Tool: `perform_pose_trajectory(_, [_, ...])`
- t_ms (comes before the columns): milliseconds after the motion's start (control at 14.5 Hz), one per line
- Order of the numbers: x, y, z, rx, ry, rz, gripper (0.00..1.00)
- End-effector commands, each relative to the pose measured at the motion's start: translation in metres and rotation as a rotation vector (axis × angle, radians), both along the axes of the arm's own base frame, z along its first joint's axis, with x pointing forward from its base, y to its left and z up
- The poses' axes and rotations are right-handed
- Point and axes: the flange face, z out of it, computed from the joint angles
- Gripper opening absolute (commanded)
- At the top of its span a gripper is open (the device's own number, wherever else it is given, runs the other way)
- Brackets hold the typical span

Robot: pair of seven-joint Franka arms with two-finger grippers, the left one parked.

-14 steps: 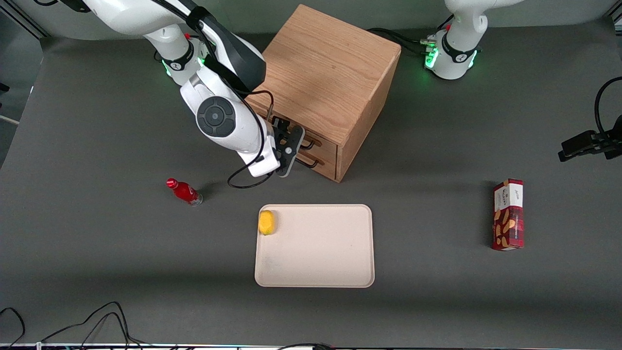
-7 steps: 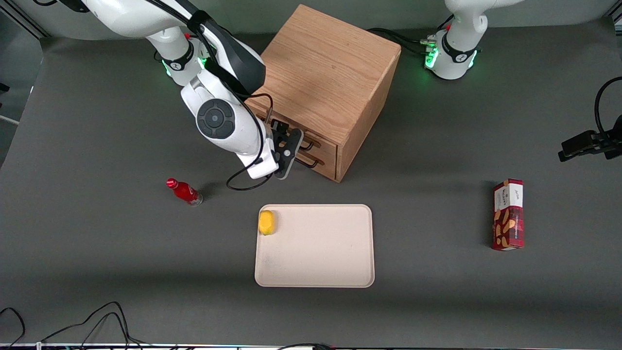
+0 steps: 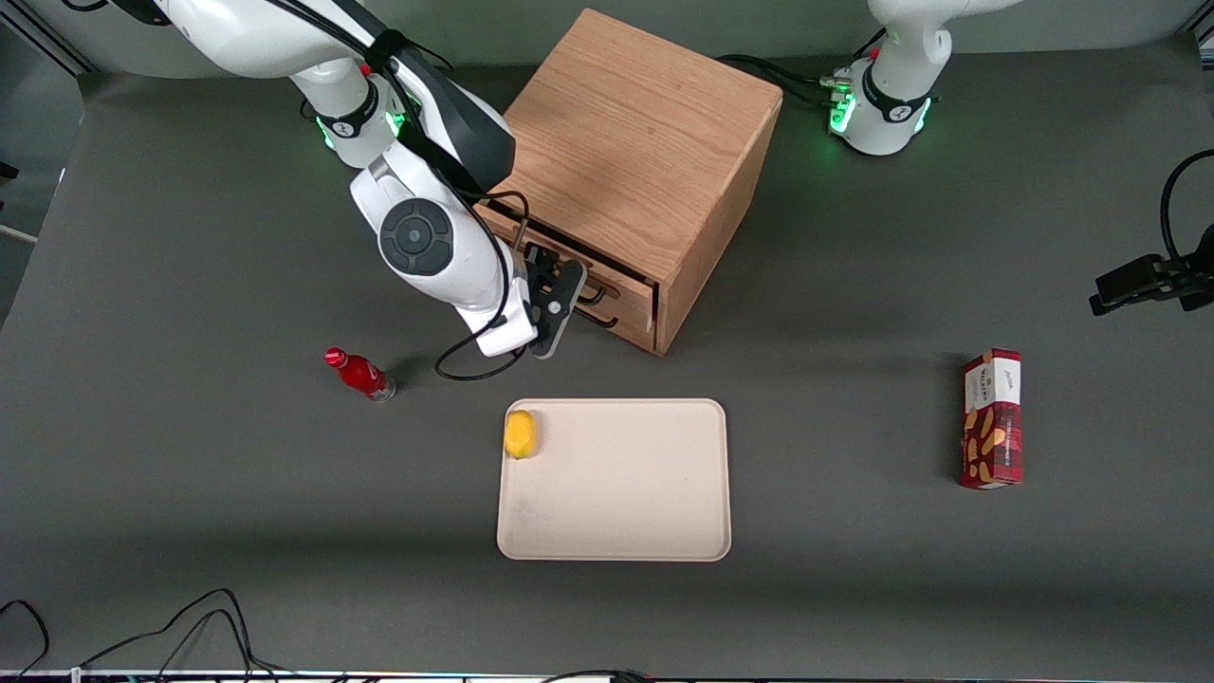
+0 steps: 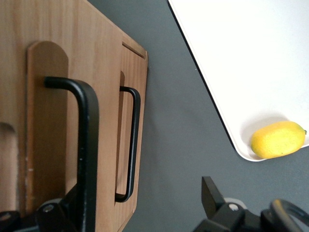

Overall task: Open upper drawer
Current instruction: 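Pull the upper drawer outward from the cabinet with the right gripper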

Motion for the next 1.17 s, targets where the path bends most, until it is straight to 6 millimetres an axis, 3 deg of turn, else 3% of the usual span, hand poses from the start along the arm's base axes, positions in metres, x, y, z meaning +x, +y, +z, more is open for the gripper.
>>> perform_pose_trajectory(0, [0.009,-0.008,-0.004,0.003,-0.017,0.009,1.0])
perform_pose_trajectory(414, [0.025,-0.02,-0.008,-0.003,-0.034,0.004,1.0])
perform_pose_trajectory(621, [0.035,-0.021,0.005,0.019,-0.068,0.043,1.0])
perform_pose_trajectory(1103, [0.065,-0.05,0.011,0.027,-0.098,0.022,1.0])
